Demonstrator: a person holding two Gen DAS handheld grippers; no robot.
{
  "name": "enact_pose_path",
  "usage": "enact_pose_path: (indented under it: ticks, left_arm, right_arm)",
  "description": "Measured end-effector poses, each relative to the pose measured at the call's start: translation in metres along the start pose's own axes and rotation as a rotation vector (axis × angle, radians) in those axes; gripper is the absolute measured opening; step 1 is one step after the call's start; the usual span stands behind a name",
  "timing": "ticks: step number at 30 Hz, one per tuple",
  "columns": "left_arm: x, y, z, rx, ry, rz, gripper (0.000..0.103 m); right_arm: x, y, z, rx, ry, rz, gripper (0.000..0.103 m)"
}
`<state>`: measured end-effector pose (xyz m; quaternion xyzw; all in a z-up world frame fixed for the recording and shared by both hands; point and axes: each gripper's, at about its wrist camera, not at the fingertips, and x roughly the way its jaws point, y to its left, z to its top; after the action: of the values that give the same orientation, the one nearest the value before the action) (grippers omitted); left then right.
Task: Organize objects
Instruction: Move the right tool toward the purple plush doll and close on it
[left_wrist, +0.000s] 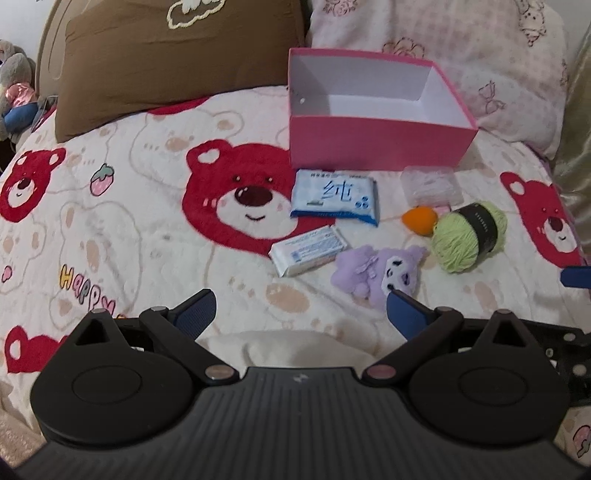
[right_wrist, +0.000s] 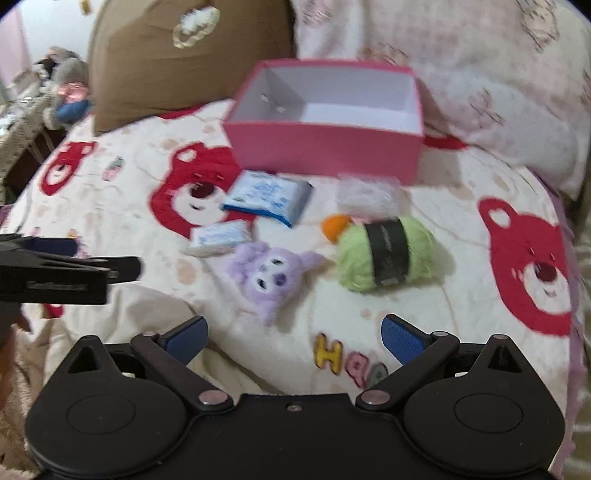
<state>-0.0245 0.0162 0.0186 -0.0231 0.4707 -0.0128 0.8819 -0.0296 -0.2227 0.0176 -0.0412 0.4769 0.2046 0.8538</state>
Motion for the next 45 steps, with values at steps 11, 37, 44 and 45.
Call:
enact_pose_path:
  ticks: [11,37,44,45]
  left_arm:
    - [0.059,-0.005,0.013,-0.045,-0.008,-0.081,0.100]
    - [0.157,-0.021,-0.004,-0.012,-0.017,-0.112,0.064]
    - [0.158,-0.016,-0.007,-0.056,-0.012,-0.158,0.052]
    - [0.160,-0.015,-0.007,-0.066,-0.006,-0.162,0.051]
  right_arm:
    - [0.053,0.000,-0.001,-0.126,-0.099,0.109,0.101]
    - [0.142,-0.013,-0.009,0.001,-0.023,0.235,0.095]
    - [0.152,-0.012,-0.020,0.028,-0.045,0.164,0.053]
    - [0.152,-0.013,-0.021,0.026,-0.049,0.149,0.047]
